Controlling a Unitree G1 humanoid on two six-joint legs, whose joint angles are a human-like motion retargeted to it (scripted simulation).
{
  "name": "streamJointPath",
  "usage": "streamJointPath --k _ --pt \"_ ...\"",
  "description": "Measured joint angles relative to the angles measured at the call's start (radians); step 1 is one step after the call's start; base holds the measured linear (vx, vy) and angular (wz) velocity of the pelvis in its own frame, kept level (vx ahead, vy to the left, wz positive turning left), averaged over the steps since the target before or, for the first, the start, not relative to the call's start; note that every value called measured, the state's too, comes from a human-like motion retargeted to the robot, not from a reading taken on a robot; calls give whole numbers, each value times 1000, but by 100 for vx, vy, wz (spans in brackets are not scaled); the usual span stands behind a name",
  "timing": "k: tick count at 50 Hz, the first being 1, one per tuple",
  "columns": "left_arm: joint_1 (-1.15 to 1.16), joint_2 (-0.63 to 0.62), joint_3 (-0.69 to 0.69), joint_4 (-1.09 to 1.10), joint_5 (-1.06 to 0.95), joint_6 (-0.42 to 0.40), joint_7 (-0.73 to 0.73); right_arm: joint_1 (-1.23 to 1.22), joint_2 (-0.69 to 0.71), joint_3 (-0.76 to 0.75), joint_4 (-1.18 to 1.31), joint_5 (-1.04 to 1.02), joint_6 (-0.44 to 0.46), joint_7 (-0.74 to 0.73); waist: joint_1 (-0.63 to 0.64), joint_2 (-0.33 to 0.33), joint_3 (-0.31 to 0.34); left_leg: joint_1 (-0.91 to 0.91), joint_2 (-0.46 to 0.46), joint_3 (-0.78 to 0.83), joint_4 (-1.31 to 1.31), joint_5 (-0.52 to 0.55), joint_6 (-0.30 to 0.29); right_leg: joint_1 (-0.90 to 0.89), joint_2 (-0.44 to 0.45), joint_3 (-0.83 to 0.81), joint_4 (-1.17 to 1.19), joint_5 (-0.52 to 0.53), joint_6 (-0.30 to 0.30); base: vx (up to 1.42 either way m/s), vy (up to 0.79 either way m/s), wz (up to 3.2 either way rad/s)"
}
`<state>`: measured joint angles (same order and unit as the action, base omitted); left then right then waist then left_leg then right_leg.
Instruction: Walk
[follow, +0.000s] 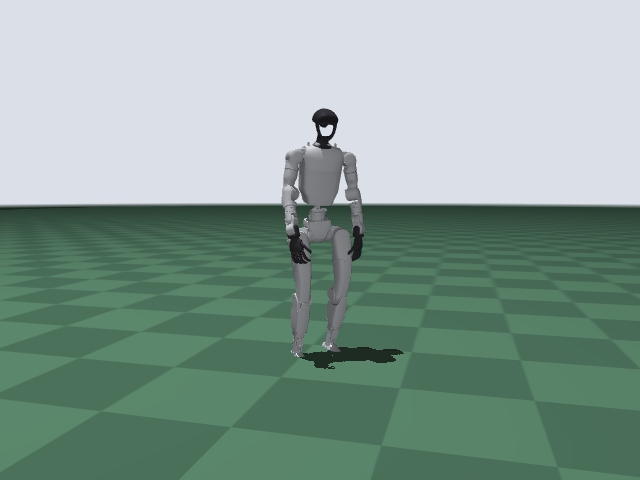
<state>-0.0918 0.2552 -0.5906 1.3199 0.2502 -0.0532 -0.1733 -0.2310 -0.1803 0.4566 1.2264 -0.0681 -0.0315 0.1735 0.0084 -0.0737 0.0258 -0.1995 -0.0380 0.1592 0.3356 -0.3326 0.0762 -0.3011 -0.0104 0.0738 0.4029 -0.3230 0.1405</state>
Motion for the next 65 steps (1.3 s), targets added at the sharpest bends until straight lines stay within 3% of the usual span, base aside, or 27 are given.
streamJointPath --k 12,20,23,25,29,36,42,50,53,55,57,60,65 --pt "-44 -29 4 -56 -29 -12 20 13 -38 14 20 4 -5 -21 -5 -8 1 -4 -13 19 45 -53 25 -19 -10 19 57 -49 11 4 4 -8" --pt "-150 -32 31 -83 -57 -14 47 21 -47 3 44 10 -10 -31 -4 -39 27 43 -75 15 42 -81 47 -65 -58 33 255 -156 14 7 7 1" --pt "-147 -32 43 -68 -72 -8 52 27 -49 -12 50 26 -11 -32 -8 -64 52 85 -116 18 32 -88 51 -107 -121 -27 447 -219 -18 9 3 -9" --pt "-143 -30 53 -55 -82 0 56 30 -49 -22 52 40 -10 -33 -5 -75 68 117 -133 29 22 -94 51 -143 -218 -113 593 -213 -76 11 3 -28" --pt "-139 -29 73 -28 -97 16 61 38 -48 -48 58 68 -7 -32 -34 -91 96 184 -165 5 -15 -93 54 -224 -258 -114 735 -207 -98 16 3 11" --pt "-139 -30 112 -18 -117 7 68 54 -44 -73 51 93 4 -25 -55 -45 111 327 -119 -43 -182 -59 44 -315 -169 -123 465 -123 -68 26 -1 0" --pt "-130 -29 118 -37 -114 -15 65 87 -38 -87 34 99 6 -24 -39 -30 107 363 -92 -58 -123 -99 29 -360 -111 -101 187 -50 -21 33 -11 -14" --pt "-112 -28 141 -32 -123 -7 58 107 -32 -111 36 108 17 -14 -31 23 91 364 -12 -108 173 -133 -24 -330 -33 -120 285 34 -56 49 -17 -26" --pt "-82 -36 162 -15 -149 0 60 107 -32 -102 39 109 16 -19 -2 92 91 309 -49 -306 406 -143 -122 -297 93 -123 351 29 -104 51 -12 -100" --pt "-73 -42 178 -10 -162 2 57 95 -48 -97 35 111 14 -26 6 170 85 229 -4 -352 636 -74 -212 -253 189 -149 319 28 -142 51 -3 -64" --pt "-75 -46 192 -19 -161 5 59 79 -69 -97 23 104 11 -41 22 217 77 123 45 -335 845 38 -266 -211 254 -150 279 19 -169 52 0 -43" --pt "-96 -43 202 -46 -149 11 65 47 -100 -104 13 86 11 -68 49 232 73 -53 100 -277 1068 45 -233 -140 291 -128 230 -10 -178 55 1 -27" --pt "-124 -32 227 -79 -124 11 79 -11 -125 -114 3 65 6 -99 97 208 87 -301 142 -193 1051 -122 -137 26 274 -73 144 -77 -179 60 -1 -15"
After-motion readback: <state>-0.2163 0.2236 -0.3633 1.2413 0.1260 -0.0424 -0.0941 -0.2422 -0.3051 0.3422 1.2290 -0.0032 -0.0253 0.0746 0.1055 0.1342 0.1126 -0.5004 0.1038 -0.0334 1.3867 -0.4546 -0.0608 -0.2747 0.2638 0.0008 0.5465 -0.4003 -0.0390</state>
